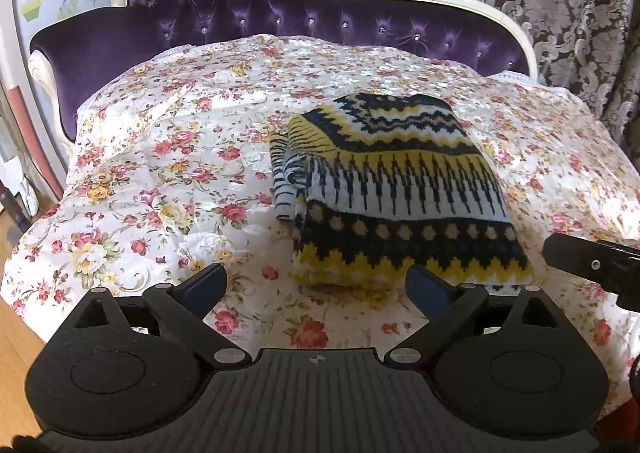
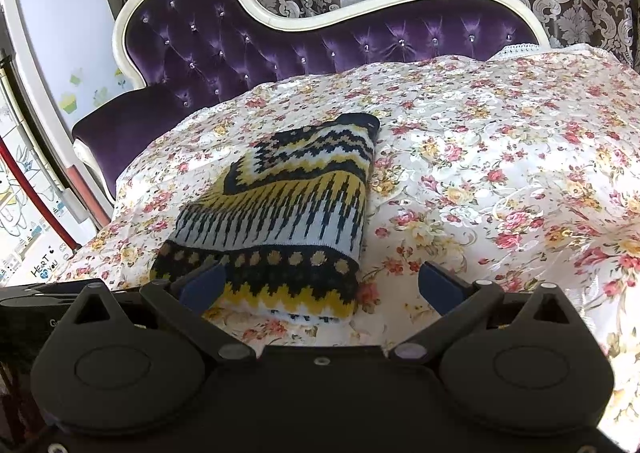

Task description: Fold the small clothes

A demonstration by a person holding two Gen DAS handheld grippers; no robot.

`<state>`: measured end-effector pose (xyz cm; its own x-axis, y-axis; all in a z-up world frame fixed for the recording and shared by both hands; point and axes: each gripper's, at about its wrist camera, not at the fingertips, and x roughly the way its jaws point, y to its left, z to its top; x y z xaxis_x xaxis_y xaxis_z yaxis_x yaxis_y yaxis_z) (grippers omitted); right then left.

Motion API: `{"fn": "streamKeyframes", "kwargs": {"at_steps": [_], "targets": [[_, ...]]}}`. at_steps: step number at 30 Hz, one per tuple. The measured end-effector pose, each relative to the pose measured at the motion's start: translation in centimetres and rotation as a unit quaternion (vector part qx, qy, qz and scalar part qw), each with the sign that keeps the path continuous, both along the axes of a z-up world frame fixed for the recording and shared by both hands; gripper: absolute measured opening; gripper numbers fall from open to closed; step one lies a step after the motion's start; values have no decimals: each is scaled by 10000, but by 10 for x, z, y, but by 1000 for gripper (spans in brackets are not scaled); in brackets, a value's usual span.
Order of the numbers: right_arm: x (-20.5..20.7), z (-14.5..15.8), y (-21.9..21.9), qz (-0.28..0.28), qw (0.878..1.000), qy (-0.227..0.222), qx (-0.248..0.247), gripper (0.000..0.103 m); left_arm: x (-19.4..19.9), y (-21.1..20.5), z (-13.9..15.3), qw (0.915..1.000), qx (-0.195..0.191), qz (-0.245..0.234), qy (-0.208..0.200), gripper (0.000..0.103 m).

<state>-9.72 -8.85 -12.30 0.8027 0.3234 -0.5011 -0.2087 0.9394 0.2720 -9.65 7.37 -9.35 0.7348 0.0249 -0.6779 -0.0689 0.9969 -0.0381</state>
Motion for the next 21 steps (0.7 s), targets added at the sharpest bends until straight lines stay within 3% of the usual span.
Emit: {"fn": "streamKeyframes", "kwargs": {"at_steps": [21], "targets": [[6,-6,2,45,9998,152,73,103,4,0,-4,10000,-19,-11,71,97]]}}
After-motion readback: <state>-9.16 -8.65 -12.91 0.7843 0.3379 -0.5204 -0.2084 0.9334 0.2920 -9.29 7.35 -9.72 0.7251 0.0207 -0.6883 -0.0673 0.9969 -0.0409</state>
